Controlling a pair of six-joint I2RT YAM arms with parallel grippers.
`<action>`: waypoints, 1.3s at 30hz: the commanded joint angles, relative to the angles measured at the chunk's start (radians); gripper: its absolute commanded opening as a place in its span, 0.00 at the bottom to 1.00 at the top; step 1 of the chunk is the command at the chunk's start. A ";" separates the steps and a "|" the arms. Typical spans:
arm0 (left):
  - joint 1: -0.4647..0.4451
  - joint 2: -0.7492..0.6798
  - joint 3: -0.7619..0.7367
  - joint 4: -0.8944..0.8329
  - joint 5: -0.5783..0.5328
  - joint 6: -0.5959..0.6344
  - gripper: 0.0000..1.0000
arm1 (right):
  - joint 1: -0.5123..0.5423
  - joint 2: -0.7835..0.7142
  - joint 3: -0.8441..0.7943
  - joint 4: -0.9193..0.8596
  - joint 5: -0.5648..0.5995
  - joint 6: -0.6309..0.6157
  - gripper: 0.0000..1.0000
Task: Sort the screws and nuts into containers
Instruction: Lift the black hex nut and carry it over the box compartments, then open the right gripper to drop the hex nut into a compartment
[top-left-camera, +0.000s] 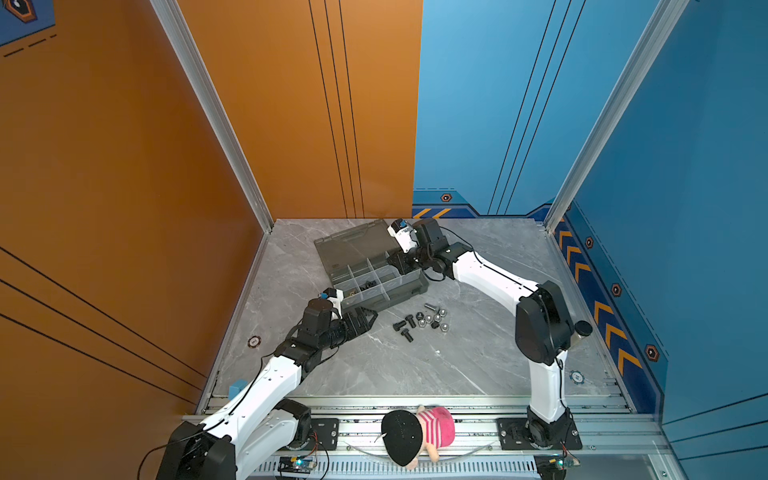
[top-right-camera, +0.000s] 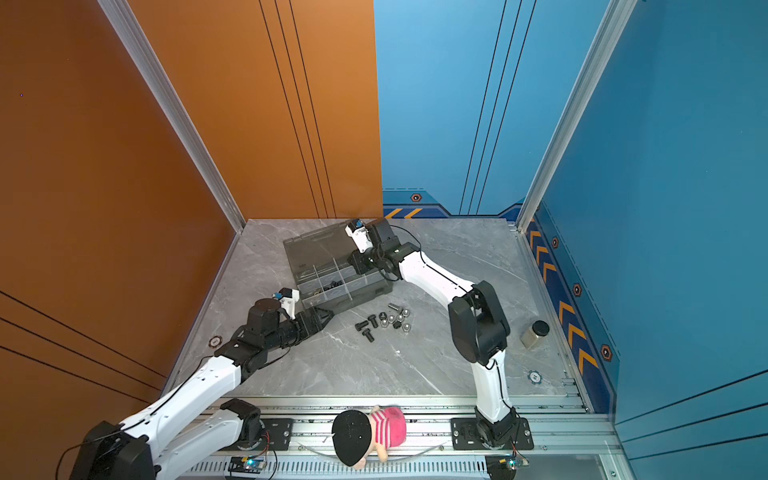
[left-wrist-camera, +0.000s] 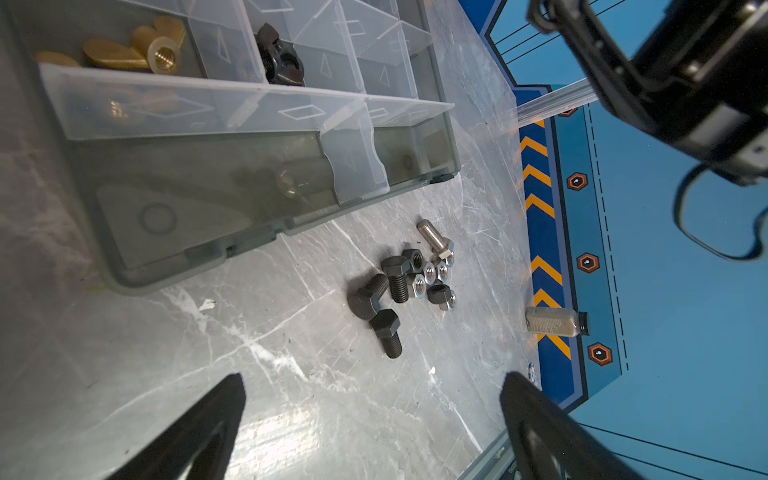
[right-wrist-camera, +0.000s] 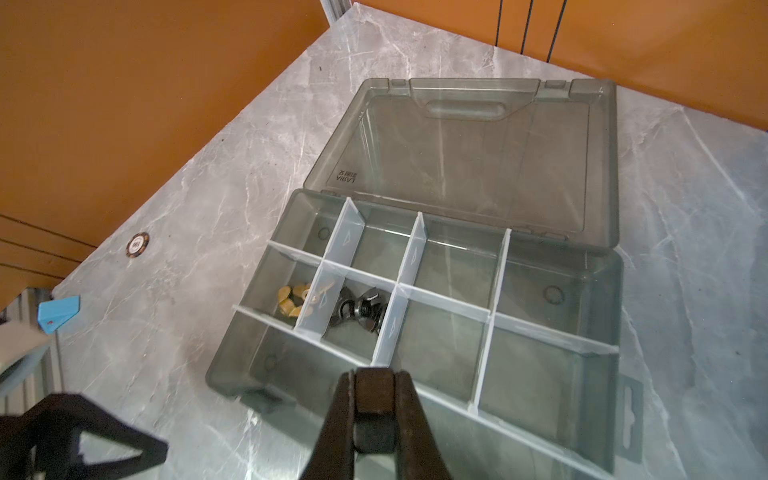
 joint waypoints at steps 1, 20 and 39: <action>0.014 -0.022 -0.020 -0.025 0.023 0.009 0.98 | 0.002 0.081 0.111 -0.025 0.042 0.030 0.00; 0.045 -0.054 -0.040 -0.039 0.035 0.007 0.98 | 0.007 0.223 0.156 -0.042 0.075 0.049 0.05; 0.046 -0.057 -0.036 -0.048 0.035 0.005 0.97 | 0.006 0.181 0.138 -0.068 0.072 0.040 0.31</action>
